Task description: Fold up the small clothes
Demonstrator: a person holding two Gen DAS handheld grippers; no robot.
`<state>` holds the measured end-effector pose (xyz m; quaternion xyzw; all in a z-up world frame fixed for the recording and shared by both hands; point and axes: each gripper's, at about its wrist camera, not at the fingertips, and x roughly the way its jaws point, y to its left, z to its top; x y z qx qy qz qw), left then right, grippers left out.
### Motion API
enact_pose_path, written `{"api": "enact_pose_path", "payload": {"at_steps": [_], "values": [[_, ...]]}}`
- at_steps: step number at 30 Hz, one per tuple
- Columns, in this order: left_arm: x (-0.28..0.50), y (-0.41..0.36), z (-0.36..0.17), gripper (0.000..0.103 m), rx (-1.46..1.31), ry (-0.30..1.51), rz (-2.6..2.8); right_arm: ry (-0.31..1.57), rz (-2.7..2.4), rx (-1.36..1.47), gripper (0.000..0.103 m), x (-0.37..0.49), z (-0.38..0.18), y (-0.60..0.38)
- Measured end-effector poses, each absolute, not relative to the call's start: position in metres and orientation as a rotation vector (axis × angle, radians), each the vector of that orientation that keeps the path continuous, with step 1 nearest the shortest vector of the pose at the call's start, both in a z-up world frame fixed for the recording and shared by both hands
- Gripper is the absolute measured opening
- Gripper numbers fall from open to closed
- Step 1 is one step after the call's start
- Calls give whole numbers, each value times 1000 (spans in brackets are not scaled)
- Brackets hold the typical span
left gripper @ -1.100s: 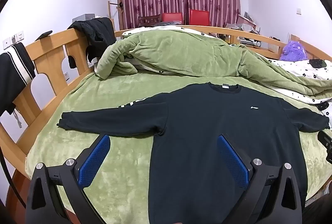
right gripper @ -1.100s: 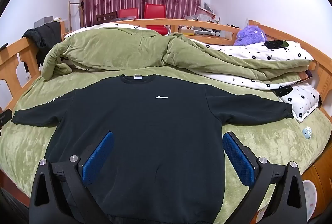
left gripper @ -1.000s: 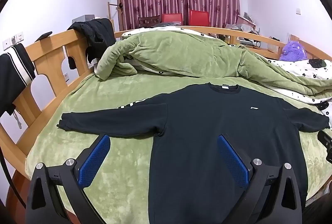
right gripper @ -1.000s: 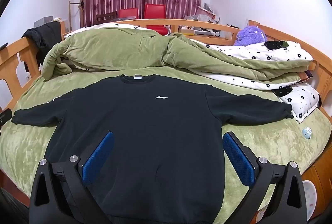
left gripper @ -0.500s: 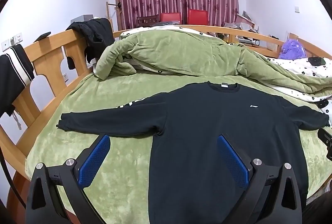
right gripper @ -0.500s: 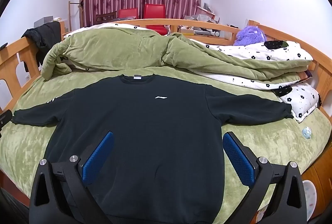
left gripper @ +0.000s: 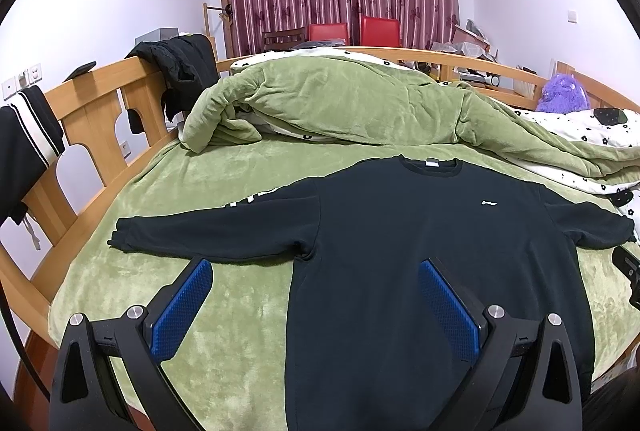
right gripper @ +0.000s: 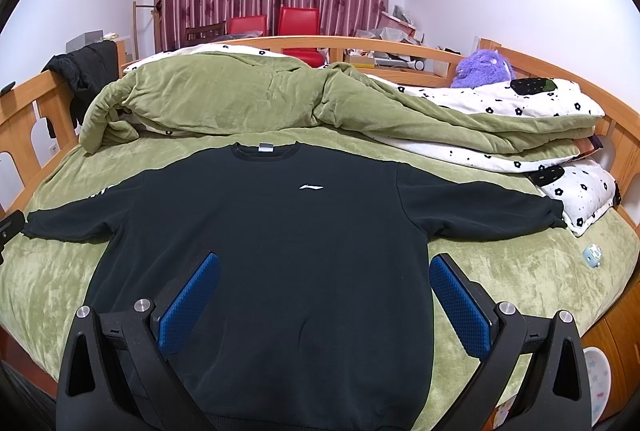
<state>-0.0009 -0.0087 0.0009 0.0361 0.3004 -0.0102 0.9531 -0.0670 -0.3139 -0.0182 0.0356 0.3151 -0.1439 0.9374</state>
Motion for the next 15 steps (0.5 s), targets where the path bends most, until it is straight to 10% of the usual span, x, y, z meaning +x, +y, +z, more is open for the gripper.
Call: {"api": "enact_pose_path", "payload": {"at_steps": [15], "values": [[-1, -7, 0, 103, 75, 611, -21, 642, -294, 72, 102, -69, -18, -315]]}}
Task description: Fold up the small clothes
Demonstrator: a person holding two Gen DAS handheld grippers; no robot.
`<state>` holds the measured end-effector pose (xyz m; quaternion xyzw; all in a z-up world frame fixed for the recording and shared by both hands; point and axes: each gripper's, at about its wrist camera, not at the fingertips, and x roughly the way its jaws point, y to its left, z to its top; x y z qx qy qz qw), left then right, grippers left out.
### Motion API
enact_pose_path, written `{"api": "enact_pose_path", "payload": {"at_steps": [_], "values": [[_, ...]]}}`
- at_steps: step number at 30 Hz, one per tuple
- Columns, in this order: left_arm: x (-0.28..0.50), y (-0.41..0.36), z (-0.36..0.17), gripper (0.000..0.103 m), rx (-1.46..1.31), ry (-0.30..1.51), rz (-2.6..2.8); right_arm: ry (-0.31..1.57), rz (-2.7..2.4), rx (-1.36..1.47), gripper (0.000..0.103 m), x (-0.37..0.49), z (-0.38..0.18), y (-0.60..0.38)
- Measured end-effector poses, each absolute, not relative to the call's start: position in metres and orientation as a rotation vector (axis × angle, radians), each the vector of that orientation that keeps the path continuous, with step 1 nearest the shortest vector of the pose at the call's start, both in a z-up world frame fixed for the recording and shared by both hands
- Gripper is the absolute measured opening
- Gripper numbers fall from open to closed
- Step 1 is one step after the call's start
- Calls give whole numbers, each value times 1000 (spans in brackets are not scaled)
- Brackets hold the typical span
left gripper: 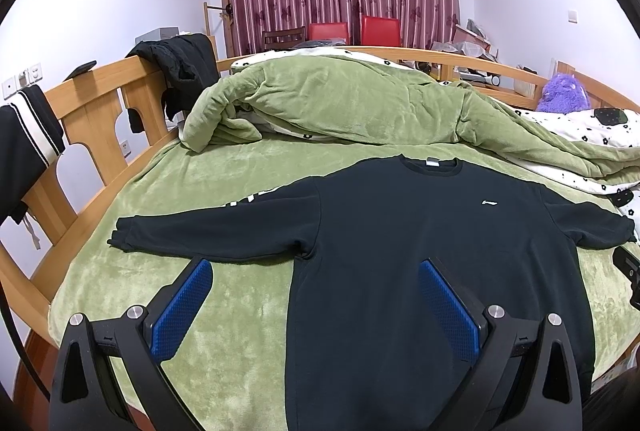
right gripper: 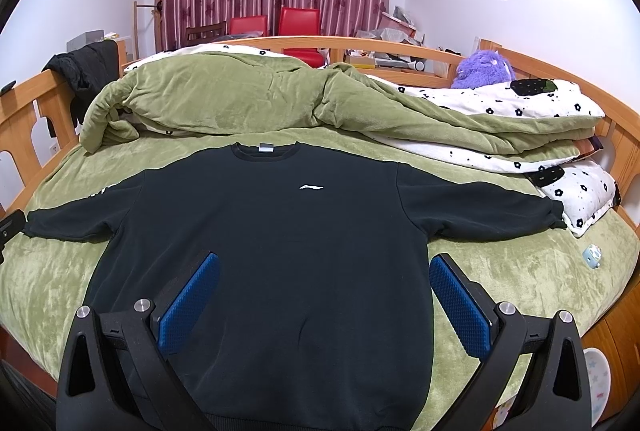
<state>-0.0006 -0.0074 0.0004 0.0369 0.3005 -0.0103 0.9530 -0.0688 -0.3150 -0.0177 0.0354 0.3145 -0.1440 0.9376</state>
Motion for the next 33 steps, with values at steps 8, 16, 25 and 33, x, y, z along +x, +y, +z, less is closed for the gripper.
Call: {"api": "enact_pose_path", "payload": {"at_steps": [8, 16, 25, 33], "values": [[-1, -7, -5, 103, 75, 611, -22, 642, -294, 72, 102, -70, -18, -317], [-1, -7, -5, 103, 75, 611, -21, 641, -293, 72, 102, -70, -17, -318], [-1, -8, -5, 103, 77, 610, -24, 642, -293, 70, 102, -71, -19, -320], [1, -9, -6, 103, 79, 613, -23, 642, -292, 70, 102, -70, -17, -321]]}}
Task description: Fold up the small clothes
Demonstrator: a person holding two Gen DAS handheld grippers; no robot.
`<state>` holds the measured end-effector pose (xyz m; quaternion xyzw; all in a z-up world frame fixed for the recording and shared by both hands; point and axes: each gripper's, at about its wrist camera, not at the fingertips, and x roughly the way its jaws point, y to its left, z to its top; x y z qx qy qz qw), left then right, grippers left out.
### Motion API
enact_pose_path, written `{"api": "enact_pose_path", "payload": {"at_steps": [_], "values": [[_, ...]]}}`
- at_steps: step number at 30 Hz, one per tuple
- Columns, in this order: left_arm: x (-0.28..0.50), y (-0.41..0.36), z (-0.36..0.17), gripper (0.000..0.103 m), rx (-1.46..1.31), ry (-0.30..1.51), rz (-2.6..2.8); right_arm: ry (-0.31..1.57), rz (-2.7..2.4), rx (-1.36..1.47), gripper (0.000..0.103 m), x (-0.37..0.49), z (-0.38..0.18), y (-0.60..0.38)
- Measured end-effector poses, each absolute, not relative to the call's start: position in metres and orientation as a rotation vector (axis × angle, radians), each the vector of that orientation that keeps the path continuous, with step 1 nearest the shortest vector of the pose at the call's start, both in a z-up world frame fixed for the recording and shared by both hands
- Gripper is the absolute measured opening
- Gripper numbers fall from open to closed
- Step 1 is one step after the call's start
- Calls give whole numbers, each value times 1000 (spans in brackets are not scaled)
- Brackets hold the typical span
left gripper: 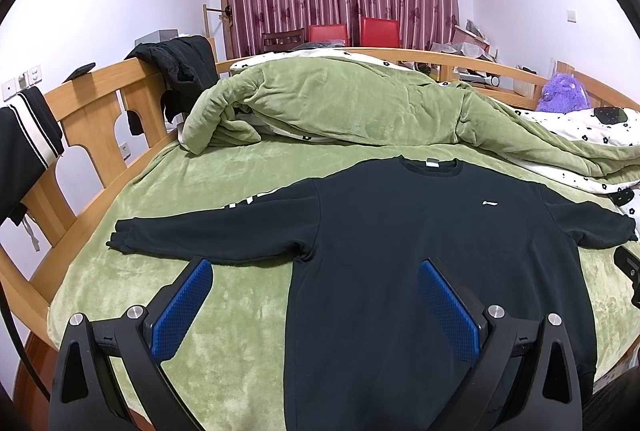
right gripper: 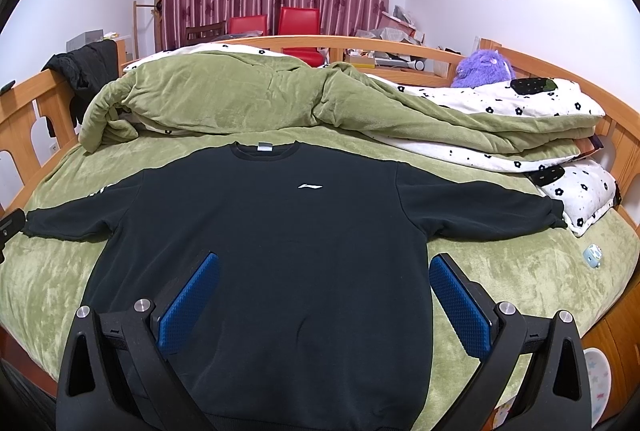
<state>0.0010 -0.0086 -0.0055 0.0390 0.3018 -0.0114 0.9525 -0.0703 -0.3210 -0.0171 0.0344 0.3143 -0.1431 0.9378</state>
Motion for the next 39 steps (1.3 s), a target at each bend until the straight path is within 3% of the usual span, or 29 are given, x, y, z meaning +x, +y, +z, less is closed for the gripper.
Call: {"api": "enact_pose_path", "payload": {"at_steps": [19, 39], "values": [[35, 2, -23, 103, 94, 650, 25, 677, -265, 46, 102, -52, -43, -332], [170, 188, -93, 103, 23, 785, 251, 650, -165, 71, 102, 77, -38, -274]]}}
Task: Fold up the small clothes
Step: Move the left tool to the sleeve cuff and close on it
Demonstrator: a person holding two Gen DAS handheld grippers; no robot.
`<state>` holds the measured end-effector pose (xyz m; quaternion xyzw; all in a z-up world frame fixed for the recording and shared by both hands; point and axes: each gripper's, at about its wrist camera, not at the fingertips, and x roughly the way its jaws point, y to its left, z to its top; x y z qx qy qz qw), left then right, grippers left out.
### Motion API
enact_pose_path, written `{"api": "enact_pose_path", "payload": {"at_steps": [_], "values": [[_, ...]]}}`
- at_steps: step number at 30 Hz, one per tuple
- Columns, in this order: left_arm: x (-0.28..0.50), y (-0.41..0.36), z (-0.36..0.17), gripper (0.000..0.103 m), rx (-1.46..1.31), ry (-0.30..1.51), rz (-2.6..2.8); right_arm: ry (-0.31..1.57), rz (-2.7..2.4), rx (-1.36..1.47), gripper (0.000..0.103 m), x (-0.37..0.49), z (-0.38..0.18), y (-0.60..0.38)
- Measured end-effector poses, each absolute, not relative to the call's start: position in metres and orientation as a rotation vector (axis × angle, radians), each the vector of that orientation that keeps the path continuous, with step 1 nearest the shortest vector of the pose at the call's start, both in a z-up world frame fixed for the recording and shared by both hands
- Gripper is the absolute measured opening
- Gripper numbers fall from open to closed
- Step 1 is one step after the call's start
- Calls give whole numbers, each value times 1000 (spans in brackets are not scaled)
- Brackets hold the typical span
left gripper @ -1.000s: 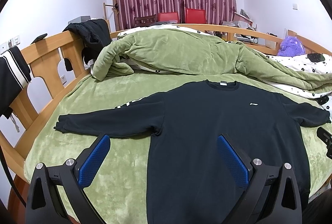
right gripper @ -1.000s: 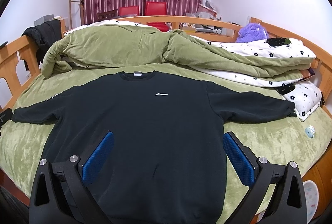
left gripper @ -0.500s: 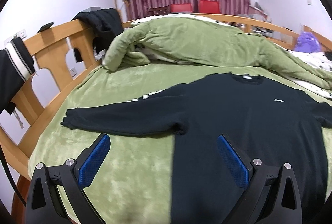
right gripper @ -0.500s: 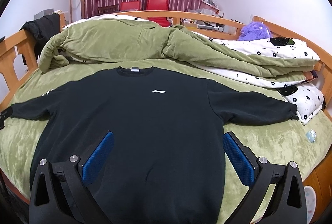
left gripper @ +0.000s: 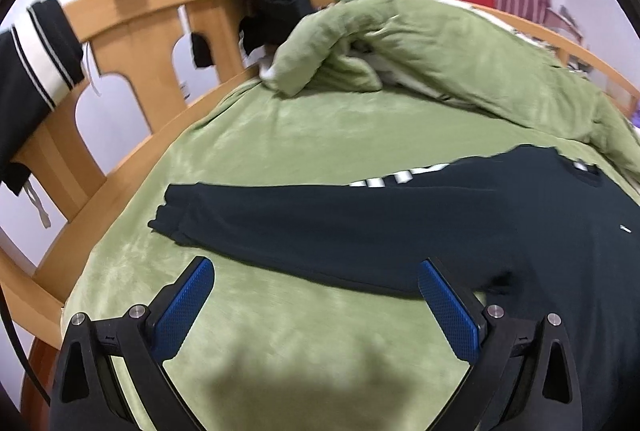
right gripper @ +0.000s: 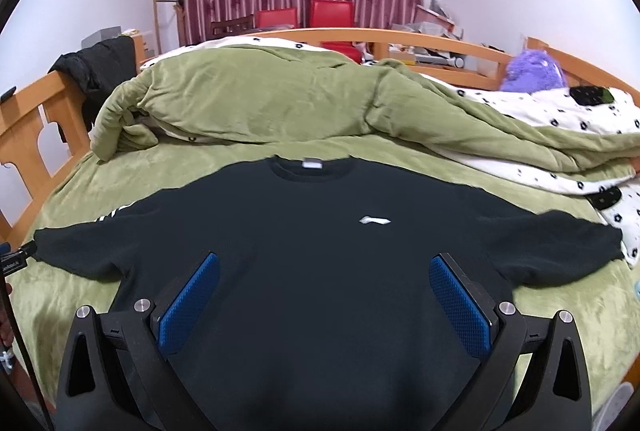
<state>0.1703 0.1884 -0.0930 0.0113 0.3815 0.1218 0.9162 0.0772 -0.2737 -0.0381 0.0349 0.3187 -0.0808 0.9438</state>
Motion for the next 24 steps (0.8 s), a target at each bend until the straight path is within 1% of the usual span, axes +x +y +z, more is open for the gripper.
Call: {"api": "enact_pose_path", "payload": {"at_steps": [5, 7, 8, 14, 17, 19, 22, 24], "values": [[193, 228, -124, 101, -8, 833, 299, 674, -139, 30, 102, 110, -53, -245], [203, 244, -138, 99, -26, 864, 306, 677, -131, 28, 102, 121, -60, -235], [207, 251, -145, 97, -36, 875, 312, 679, -126, 29, 100, 125, -63, -230], [227, 289, -171, 94, -81, 891, 331, 694, -87, 53, 95, 148, -80, -210], [234, 304, -182, 93, -123, 897, 335, 701, -79, 39, 95, 155, -86, -199], [240, 312, -190, 91, -153, 908, 329, 703, -79, 26, 95, 158, -89, -194], [251, 321, -203, 84, -179, 933, 323, 709, -77, 18, 95, 162, -94, -187], [256, 324, -210, 83, -187, 937, 315, 711, -78, 14, 95, 163, -96, -185]]}}
